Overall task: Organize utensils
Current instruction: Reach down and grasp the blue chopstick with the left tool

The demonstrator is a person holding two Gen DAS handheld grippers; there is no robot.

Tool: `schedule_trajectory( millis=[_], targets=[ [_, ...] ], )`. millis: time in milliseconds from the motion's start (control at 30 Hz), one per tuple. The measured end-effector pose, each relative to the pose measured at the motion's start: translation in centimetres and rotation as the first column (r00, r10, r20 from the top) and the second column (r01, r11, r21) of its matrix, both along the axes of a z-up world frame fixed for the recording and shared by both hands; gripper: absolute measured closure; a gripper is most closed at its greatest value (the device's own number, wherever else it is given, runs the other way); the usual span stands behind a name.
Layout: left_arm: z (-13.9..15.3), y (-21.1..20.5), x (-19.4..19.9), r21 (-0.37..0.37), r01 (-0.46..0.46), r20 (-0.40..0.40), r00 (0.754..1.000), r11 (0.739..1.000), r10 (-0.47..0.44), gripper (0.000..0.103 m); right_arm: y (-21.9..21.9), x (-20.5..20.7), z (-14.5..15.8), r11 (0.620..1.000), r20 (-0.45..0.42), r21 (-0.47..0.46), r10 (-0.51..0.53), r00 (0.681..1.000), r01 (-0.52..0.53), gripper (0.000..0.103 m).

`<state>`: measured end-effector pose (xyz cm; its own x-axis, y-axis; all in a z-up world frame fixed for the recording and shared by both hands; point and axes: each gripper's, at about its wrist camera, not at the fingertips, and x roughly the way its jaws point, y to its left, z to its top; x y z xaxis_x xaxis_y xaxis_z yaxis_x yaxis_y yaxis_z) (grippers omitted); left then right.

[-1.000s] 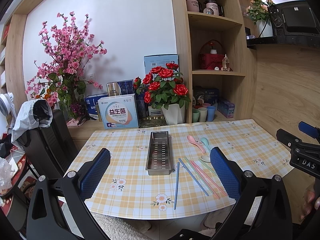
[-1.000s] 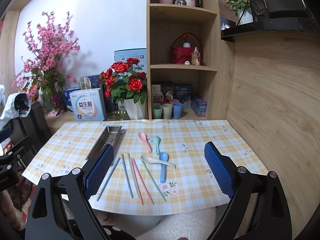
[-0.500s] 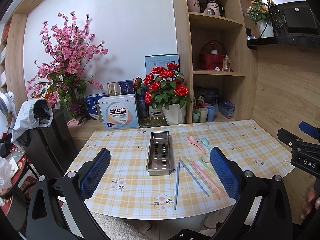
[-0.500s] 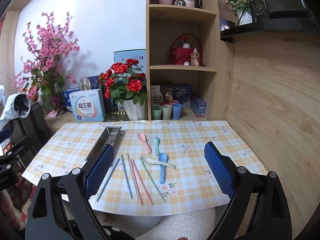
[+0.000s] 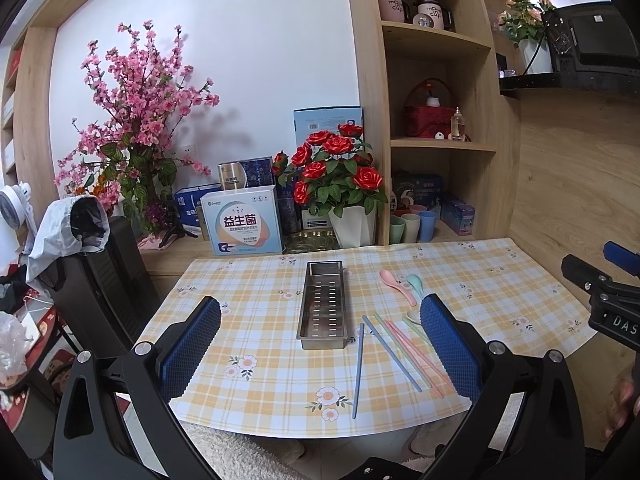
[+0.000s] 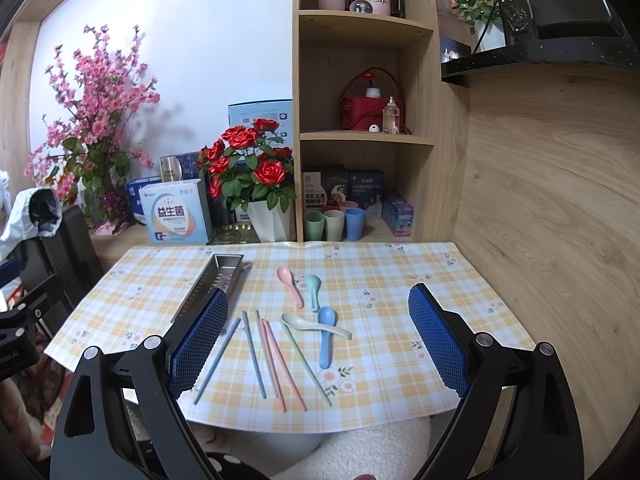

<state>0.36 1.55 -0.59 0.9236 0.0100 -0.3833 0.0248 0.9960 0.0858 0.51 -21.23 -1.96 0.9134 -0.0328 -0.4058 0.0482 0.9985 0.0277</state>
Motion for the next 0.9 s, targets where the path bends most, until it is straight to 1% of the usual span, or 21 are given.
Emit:
schedule_trajectory(
  millis=[133,200,300,367,433,467,533,600,733,800,867,900],
  targets=[
    [0.5,0.8,1.4,-0.004,-0.032,-0.018,0.999,0.999,0.032,0.005,-0.8,0.9,1.1,1.0,0.007,0.012,0.005,1.0,-0.005,0.014],
    [0.9,1.1,2.9,0.005,-0.043,-0.027,0.999,0.999,0.043,0.005,-1.3,1.8,1.6,1.0,0.018,0.015,0.005,1.0,-0.005,0.014],
    [1.2,1.3,5.5,0.026,-0.042,-0.046,0.998,0.999,0.043,0.005,-1.7,4.2,2.0,1.0,0.022,-0.001,0.016,1.0,-0.016,0.014],
    [1.1,1.4,7.0,0.049,-0.051,-0.05,0.997,0.998,0.053,0.005,-2.2,6.6,2.0,0.999,0.021,0.016,0.034,0.999,-0.035,0.014],
    [0.3,1.1,9.1,0.082,-0.052,-0.062,0.996,0.995,0.057,0.005,-2.4,8.6,1.4,0.997,0.022,0.039,0.07,0.997,-0.071,0.014],
    [-0.3,1.0,10.1,0.095,-0.052,-0.075,0.995,0.994,0.059,0.005,-2.4,9.7,0.9,0.996,0.014,0.045,0.079,0.997,-0.079,0.014],
    [-1.7,0.9,11.8,0.093,-0.03,-0.111,0.993,0.995,0.04,0.005,-2.0,12.1,-0.3,0.992,-0.017,0.057,0.11,0.994,-0.109,0.014],
    [-3.6,1.1,13.6,0.07,-0.002,-0.157,0.987,0.998,0.013,0.005,-1.6,14.0,-1.6,0.99,-0.038,0.062,0.127,0.991,-0.124,0.014],
    [-7.5,1.7,15.5,0.01,0.061,-0.208,0.976,0.998,-0.058,0.005,-0.9,16.3,-4.5,0.984,-0.067,0.1,0.153,0.986,-0.146,0.014],
    [-9.7,1.9,16.3,-0.036,0.096,-0.245,0.964,0.995,-0.102,0.005,-0.7,17.1,-6.3,0.981,-0.087,0.126,0.16,0.983,-0.148,0.014],
    [-11.9,1.7,16.8,-0.06,0.131,-0.287,0.947,0.99,-0.143,0.005,-0.5,17.6,-8.2,0.979,-0.122,0.142,0.161,0.979,-0.143,0.014],
    [-12.7,1.6,17.1,-0.061,0.142,-0.303,0.941,0.988,-0.154,0.006,-0.4,17.9,-9.1,0.979,-0.14,0.15,0.16,0.977,-0.139,0.014]
  ],
)
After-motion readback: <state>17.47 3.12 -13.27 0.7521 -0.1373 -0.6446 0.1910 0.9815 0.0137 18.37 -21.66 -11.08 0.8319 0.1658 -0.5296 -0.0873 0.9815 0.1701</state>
